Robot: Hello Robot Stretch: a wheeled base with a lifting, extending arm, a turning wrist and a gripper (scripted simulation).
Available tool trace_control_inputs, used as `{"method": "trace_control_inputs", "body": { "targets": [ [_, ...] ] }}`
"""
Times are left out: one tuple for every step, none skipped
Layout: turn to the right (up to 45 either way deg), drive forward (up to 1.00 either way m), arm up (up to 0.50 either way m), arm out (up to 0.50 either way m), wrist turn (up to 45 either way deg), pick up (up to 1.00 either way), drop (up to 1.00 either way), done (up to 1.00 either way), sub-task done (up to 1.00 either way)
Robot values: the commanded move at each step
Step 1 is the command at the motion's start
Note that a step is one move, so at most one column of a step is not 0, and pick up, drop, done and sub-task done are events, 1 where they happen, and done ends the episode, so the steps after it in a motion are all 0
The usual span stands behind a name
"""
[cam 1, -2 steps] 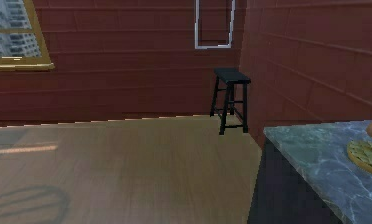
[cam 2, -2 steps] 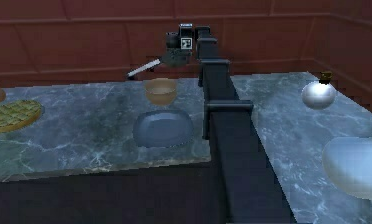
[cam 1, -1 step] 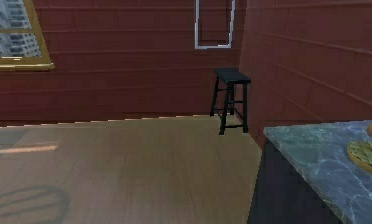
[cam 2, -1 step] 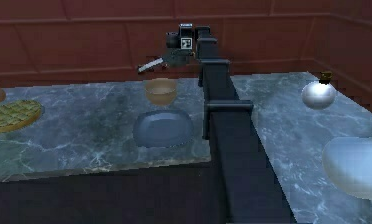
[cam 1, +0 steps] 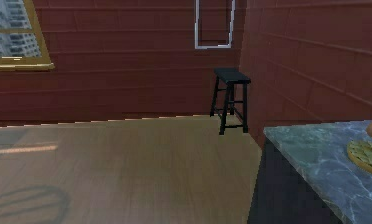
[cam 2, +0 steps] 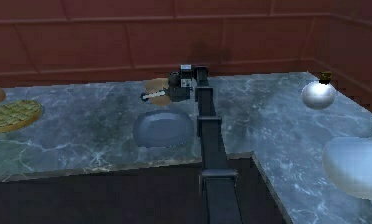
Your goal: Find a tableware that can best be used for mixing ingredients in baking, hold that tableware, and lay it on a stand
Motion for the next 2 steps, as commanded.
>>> {"method": "trace_control_inputs", "body": {
  "targets": [
    [0.0, 0.0, 0.0, 0.0, 0.0, 1.0, 0.0, 0.0, 0.0],
    [0.0, 0.0, 0.1, 0.0, 0.0, 0.0, 0.0, 0.0, 0.0]
  ]
}}
